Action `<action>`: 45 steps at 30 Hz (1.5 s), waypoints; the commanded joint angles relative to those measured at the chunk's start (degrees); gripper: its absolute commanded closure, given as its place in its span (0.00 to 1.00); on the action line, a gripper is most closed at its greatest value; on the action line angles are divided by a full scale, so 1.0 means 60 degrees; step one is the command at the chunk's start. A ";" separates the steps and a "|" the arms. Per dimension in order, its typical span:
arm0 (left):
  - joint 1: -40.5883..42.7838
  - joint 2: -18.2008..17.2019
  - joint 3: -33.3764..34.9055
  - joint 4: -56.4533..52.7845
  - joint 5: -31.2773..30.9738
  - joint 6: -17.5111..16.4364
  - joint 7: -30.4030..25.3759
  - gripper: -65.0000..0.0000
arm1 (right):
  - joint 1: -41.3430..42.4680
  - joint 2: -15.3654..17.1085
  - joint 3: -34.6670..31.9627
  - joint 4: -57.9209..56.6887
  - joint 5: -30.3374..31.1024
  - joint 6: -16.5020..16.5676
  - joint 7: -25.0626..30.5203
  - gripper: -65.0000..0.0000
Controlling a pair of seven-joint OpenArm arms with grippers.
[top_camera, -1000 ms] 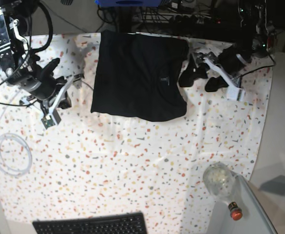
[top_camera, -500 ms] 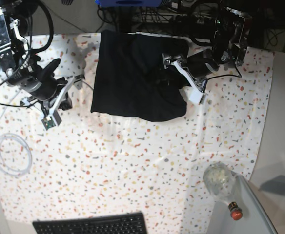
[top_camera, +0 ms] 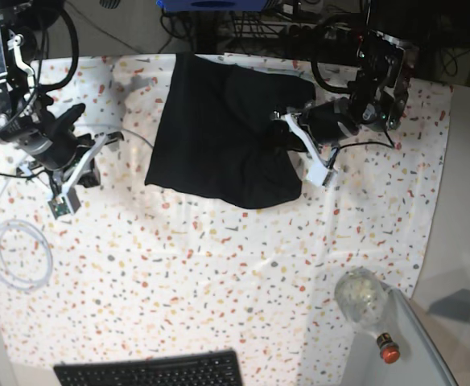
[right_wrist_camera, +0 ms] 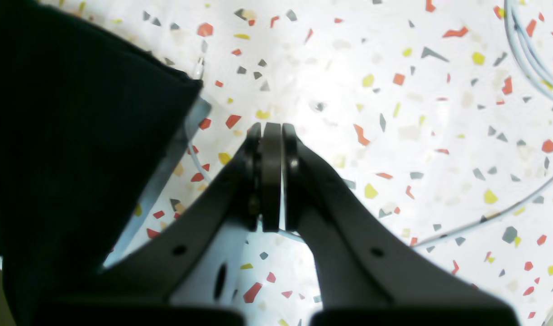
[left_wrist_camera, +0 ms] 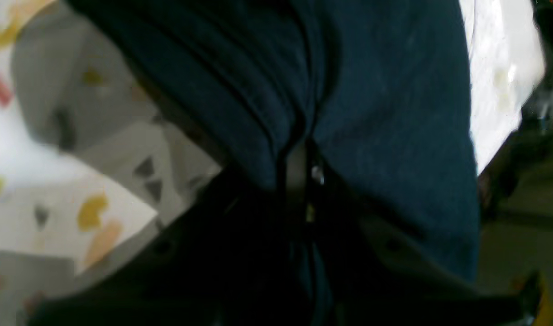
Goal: Layout the t-shirt on the table in an organized manner, then fold the t-shirt properly
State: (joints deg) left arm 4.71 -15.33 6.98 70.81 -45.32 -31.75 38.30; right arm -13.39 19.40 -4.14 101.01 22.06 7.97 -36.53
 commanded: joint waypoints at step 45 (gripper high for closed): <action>-0.6375 0.0980 0.9188 -0.1816 0.6843 -0.1060 0.0290 1.00 | -0.0619 -0.0310 0.1943 -0.0901 0.0066 0.0028 0.0206 1.00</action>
State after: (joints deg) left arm -32.21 -9.54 62.54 59.20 -4.34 -37.60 39.68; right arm -17.65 16.84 7.25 94.59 22.26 8.03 -36.38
